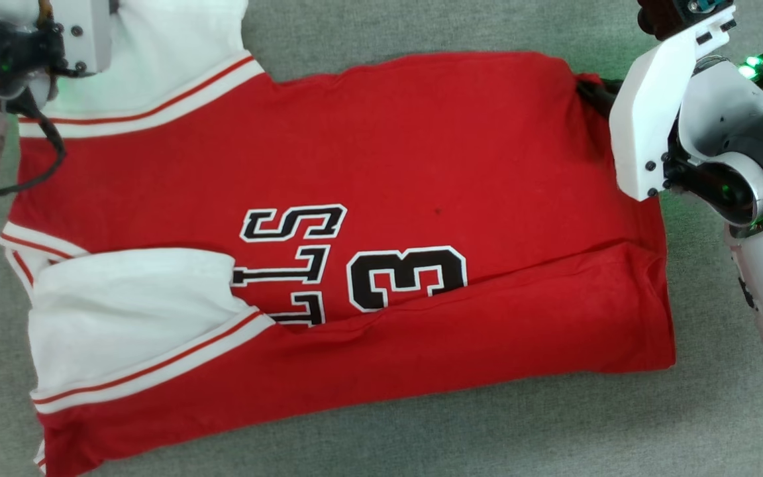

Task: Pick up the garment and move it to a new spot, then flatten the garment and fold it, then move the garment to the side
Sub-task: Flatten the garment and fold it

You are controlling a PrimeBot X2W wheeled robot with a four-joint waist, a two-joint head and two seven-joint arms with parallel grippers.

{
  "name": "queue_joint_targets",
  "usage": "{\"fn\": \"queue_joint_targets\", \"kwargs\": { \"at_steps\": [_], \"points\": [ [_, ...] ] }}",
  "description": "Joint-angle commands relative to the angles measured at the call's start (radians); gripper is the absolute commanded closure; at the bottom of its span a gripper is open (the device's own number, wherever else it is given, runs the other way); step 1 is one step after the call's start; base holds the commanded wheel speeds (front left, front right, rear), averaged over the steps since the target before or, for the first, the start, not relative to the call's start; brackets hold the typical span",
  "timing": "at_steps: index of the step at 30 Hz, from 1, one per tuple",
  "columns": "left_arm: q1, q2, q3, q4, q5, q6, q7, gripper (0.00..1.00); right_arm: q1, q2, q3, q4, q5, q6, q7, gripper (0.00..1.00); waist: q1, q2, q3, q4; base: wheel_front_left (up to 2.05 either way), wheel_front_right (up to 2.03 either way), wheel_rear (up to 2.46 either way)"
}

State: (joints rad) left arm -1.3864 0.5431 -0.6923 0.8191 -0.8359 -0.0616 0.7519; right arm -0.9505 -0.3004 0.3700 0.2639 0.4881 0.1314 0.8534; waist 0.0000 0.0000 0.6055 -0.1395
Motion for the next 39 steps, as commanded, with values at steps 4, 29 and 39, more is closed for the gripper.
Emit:
{"fn": "queue_joint_targets", "kwargs": {
  "at_steps": [4,29,39],
  "points": [
    [0.046,-0.003,-0.012,0.034,-0.003,-0.002,-0.010,1.00,0.004,-0.016,-0.008,0.031,-0.011,-0.001,0.034,1.00,0.0000,0.0000,-0.027,0.008,0.00,0.00,0.00],
    [0.193,-0.021,-0.012,-0.073,-0.087,-0.063,-0.160,1.00,0.143,-0.147,0.010,0.057,0.031,-0.001,-0.111,1.00,0.0000,0.0000,-0.350,0.165,0.00,0.00,0.00],
    [0.473,0.079,-0.002,-0.407,-0.169,0.052,-0.096,1.00,0.380,-0.213,-0.058,-0.038,0.073,-0.001,-0.104,1.00,0.0000,0.0000,-0.445,0.218,0.00,0.00,0.00]
  ]
}}
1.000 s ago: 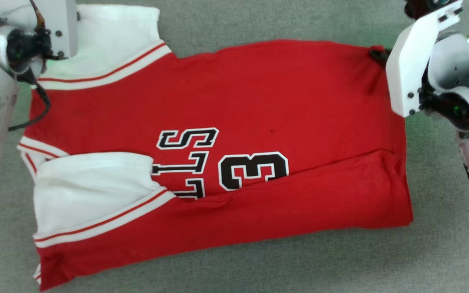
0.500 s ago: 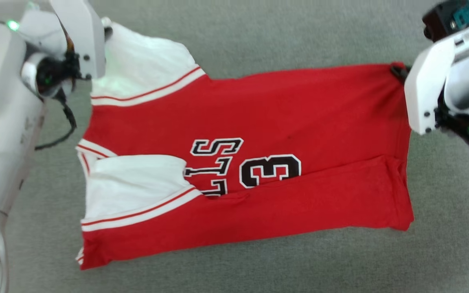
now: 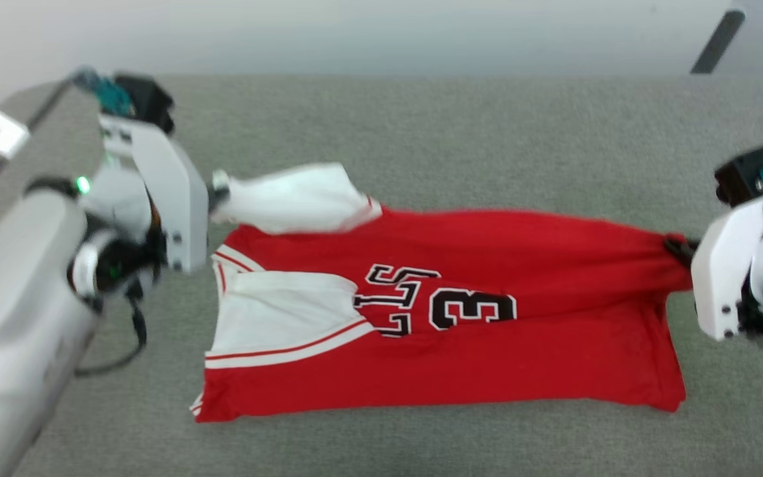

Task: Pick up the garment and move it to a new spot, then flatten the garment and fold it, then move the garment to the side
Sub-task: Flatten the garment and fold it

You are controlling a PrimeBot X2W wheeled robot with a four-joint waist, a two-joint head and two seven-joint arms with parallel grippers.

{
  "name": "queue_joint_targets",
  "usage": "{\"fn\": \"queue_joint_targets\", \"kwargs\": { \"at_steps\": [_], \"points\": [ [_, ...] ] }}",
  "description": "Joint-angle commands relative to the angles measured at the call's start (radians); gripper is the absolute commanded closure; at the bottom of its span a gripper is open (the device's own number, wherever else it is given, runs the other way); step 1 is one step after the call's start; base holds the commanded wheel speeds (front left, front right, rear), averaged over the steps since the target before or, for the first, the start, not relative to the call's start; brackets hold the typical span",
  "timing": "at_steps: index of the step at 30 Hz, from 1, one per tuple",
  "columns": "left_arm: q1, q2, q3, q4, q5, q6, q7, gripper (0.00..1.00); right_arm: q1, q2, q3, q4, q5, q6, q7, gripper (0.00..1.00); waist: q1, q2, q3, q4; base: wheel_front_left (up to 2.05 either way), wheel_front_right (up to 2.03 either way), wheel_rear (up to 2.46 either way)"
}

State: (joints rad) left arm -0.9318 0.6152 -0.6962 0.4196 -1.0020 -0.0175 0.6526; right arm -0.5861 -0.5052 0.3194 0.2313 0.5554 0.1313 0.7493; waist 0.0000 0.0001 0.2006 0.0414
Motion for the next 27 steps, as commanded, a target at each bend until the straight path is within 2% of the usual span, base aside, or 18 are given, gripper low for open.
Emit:
{"fn": "queue_joint_targets", "kwargs": {
  "at_steps": [1,3,4,7,12,20,21,22,23,24,25,26,27],
  "points": [
    [0.051,0.020,0.000,-0.051,-0.011,0.028,0.013,1.00,0.037,-0.011,-0.013,-0.017,0.011,-0.001,0.005,1.00,0.0000,-0.0001,-0.046,0.040,0.00,0.00,0.00],
    [0.112,0.040,0.001,-0.129,-0.029,0.066,0.029,1.00,0.079,-0.016,-0.032,-0.040,0.013,-0.001,0.008,1.00,0.0000,-0.0001,-0.053,0.048,0.00,0.00,0.00],
    [0.112,0.040,0.001,-0.129,-0.029,0.066,0.029,1.00,0.079,-0.016,-0.032,-0.040,0.013,-0.001,0.008,1.00,0.0000,-0.0001,-0.053,0.048,0.00,0.00,0.00],
    [0.195,0.067,-0.001,-0.228,-0.050,0.118,0.049,1.00,0.134,-0.020,-0.057,-0.064,0.010,-0.001,0.015,1.00,0.0000,-0.0001,-0.058,0.055,0.00,0.00,0.00],
    [0.303,0.085,-0.003,-0.314,-0.092,0.172,0.058,1.00,0.205,-0.013,-0.080,-0.085,0.007,-0.001,0.029,1.00,0.0000,-0.0001,-0.062,0.058,0.00,0.00,0.00],
    [0.361,0.076,-0.017,-0.302,-0.113,0.176,0.057,0.98,0.251,0.011,-0.087,-0.101,-0.001,-0.001,0.052,1.00,0.0000,-0.0001,-0.068,0.049,0.00,0.00,0.00],
    [0.360,0.075,-0.017,-0.298,-0.112,0.172,0.054,0.73,0.249,0.014,-0.087,-0.103,-0.002,-0.001,0.055,1.00,0.0000,-0.0001,-0.069,0.047,0.00,0.00,0.00],
    [0.359,0.073,-0.017,-0.294,-0.114,0.170,0.053,0.62,0.249,0.016,-0.089,-0.105,-0.002,-0.001,0.058,1.00,0.0000,-0.0001,-0.071,0.045,0.00,0.00,0.00],
    [0.358,0.073,-0.018,-0.291,-0.115,0.168,0.056,0.57,0.249,0.018,-0.091,-0.107,-0.003,-0.001,0.059,1.00,0.0000,-0.0001,-0.073,0.044,0.00,0.00,0.00],
    [0.355,0.075,-0.020,-0.292,-0.113,0.166,0.058,0.42,0.249,0.019,-0.092,-0.110,-0.005,-0.001,0.063,0.96,0.0000,-0.0001,-0.075,0.043,0.00,0.00,0.00],
    [0.350,0.075,-0.016,-0.296,-0.113,0.163,0.053,0.08,0.250,0.020,-0.093,-0.113,-0.005,-0.001,0.068,0.78,0.0000,-0.0001,-0.076,0.042,0.00,0.00,0.00],
    [0.347,0.072,-0.012,-0.297,-0.118,0.164,0.052,0.00,0.251,0.020,-0.096,-0.118,-0.006,-0.001,0.069,0.71,0.0000,-0.0001,-0.078,0.041,0.00,0.00,0.00],
    [0.346,0.073,-0.012,-0.299,-0.119,0.165,0.056,0.00,0.252,0.020,-0.099,-0.123,-0.007,-0.001,0.074,0.63,0.0000,-0.0001,-0.081,0.041,0.00,0.00,0.00]
  ]
}}
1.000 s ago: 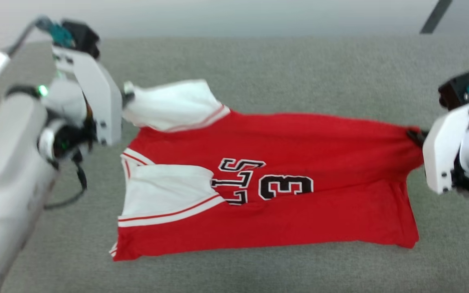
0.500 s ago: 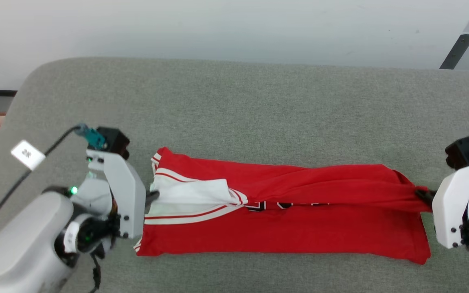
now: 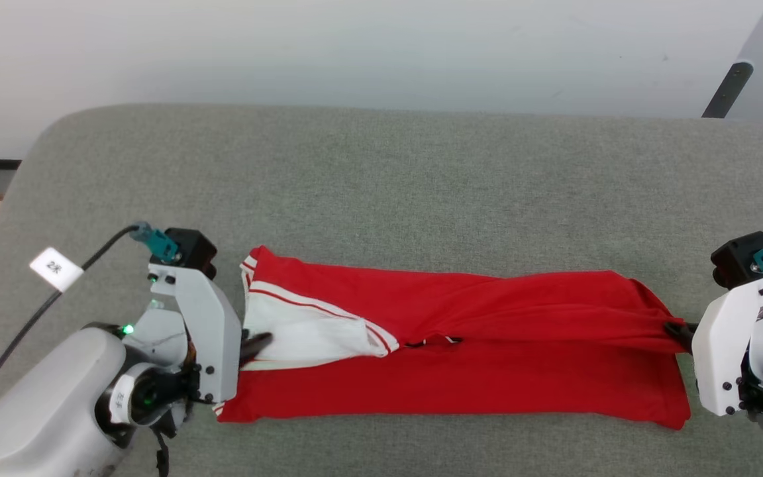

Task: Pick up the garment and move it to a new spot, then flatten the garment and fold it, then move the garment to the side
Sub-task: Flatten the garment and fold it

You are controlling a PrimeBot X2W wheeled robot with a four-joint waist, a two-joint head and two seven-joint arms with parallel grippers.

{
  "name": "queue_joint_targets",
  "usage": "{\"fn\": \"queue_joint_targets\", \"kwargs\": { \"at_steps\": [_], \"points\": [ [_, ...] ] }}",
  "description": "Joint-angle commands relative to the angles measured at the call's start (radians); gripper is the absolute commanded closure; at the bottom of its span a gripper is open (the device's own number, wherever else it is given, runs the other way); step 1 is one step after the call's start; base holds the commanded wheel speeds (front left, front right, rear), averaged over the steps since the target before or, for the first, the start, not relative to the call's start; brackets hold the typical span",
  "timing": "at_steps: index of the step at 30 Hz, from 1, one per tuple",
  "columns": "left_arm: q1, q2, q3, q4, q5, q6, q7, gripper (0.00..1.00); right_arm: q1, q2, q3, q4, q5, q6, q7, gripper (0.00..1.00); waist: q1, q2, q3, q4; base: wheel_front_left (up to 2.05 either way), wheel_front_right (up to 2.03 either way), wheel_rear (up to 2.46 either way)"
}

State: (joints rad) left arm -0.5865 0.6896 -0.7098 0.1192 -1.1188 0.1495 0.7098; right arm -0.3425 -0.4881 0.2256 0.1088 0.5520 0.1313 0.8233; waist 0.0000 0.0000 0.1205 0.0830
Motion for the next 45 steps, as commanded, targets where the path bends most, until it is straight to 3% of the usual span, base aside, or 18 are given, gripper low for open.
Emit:
{"fn": "queue_joint_targets", "kwargs": {
  "at_steps": [1,2,4,5,6,14,29,37,45],
  "points": [
    [-0.001,0.002,0.000,-0.002,0.000,-0.001,0.001,0.00,0.009,0.004,-0.009,-0.007,-0.004,-0.001,0.002,0.55,0.0000,0.0000,-0.004,0.000,0.00,0.00,0.00],
    [-0.003,0.004,0.002,-0.007,-0.001,-0.001,0.001,0.00,0.012,0.004,-0.013,-0.012,-0.006,-0.001,0.005,0.36,0.0000,0.0000,-0.007,0.000,0.00,0.00,0.00],
    [-0.002,0.006,0.008,-0.015,-0.005,0.004,-0.002,0.00,0.017,0.003,-0.015,-0.024,-0.006,-0.001,0.011,0.19,0.0000,0.0000,-0.014,0.000,0.00,0.00,0.00],
    [0.000,0.010,0.008,-0.020,-0.002,0.006,-0.004,0.00,0.018,0.004,-0.019,-0.031,-0.006,-0.001,0.012,0.05,0.0000,0.0000,-0.018,0.000,0.00,0.00,0.00],
    [0.003,0.011,0.011,-0.024,-0.003,0.006,-0.007,0.00,0.020,0.004,-0.025,-0.037,-0.007,-0.001,0.012,0.00,0.0000,0.0000,-0.022,0.001,0.00,0.00,0.00],
    [0.052,0.028,0.043,-0.056,0.020,-0.006,-0.114,0.00,0.071,0.023,-0.069,-0.084,-0.020,-0.001,0.001,0.00,0.0000,0.0000,-0.068,0.004,0.00,0.00,0.00],
    [0.257,0.036,0.148,-0.095,0.123,-0.045,-0.598,0.00,0.275,0.148,-0.250,-0.140,-0.057,-0.001,-0.109,0.00,0.0000,0.0000,-0.151,0.028,0.00,0.00,0.00],
    [0.381,0.024,0.201,-0.086,0.159,-0.046,-0.835,0.00,0.322,0.192,-0.305,-0.130,-0.079,-0.001,-0.106,0.00,0.0000,0.0000,-0.168,0.041,0.00,0.00,0.00],
    [0.502,-0.012,0.252,-0.062,0.176,-0.051,-0.960,0.00,0.303,0.197,-0.369,-0.096,-0.089,-0.001,-0.046,0.00,0.0000,0.0000,-0.153,0.071,0.00,0.00,0.00]
  ]
}}
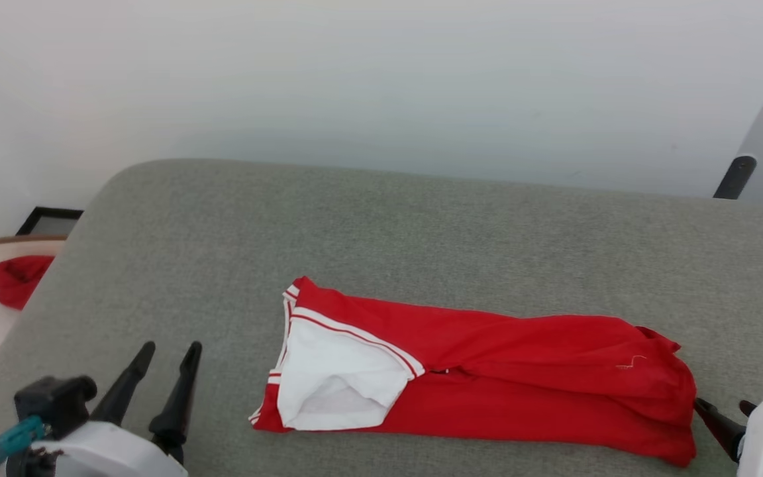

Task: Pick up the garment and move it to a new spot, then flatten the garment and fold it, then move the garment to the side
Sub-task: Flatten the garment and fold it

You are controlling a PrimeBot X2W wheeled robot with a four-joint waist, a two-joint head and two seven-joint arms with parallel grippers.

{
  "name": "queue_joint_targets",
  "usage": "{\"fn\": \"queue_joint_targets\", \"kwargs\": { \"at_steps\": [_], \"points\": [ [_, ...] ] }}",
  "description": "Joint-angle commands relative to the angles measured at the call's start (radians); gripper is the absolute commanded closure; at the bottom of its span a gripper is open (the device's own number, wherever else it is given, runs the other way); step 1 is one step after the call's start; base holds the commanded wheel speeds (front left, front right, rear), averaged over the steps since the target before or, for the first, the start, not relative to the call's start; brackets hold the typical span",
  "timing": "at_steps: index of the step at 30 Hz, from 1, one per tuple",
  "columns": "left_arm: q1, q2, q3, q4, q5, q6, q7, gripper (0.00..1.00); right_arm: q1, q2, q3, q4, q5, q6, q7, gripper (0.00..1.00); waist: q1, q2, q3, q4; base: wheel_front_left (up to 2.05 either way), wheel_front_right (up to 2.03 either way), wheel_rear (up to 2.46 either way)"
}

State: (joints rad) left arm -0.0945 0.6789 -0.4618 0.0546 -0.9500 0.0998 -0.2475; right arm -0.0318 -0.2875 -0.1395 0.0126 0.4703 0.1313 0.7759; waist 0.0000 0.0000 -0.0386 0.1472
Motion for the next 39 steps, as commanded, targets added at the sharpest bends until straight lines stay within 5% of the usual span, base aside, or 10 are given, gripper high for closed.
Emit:
{"fn": "queue_joint_targets", "kwargs": {
  "at_steps": [1,14,30,31,32,39],
  "points": [
    [0.020,-0.009,0.013,0.004,0.012,-0.004,-0.009,0.00,-0.014,-0.004,-0.010,0.005,-0.008,-0.001,0.011,0.00,0.0000,0.0000,0.009,0.012,0.00,0.00,0.00],
    [0.094,-0.176,0.202,0.018,0.115,-0.087,-0.018,0.00,-0.116,-0.018,-0.068,0.103,-0.030,-0.001,0.093,0.00,0.0000,0.0000,0.115,0.080,0.00,0.00,0.00],
    [0.030,-0.314,0.269,0.098,0.206,-0.191,-0.018,0.00,-0.247,-0.005,-0.002,0.342,-0.063,-0.001,0.135,0.00,0.0000,0.0000,0.202,0.125,0.00,0.00,0.00],
    [0.028,-0.321,0.273,0.103,0.211,-0.197,-0.018,0.00,-0.252,-0.011,0.005,0.356,-0.071,-0.001,0.130,0.67,0.0000,0.0000,0.205,0.127,0.00,0.00,0.00],
    [0.026,-0.328,0.274,0.108,0.215,-0.200,-0.018,0.00,-0.256,-0.015,0.017,0.369,-0.068,-0.001,0.131,1.00,0.0000,0.0000,0.206,0.129,0.00,0.00,0.00],
    [0.018,-0.363,0.299,0.129,0.234,-0.219,-0.018,0.00,-0.294,-0.050,0.052,0.406,-0.027,-0.001,0.124,1.00,0.0000,0.0000,0.212,0.136,0.00,0.00,0.00]
  ]
}}
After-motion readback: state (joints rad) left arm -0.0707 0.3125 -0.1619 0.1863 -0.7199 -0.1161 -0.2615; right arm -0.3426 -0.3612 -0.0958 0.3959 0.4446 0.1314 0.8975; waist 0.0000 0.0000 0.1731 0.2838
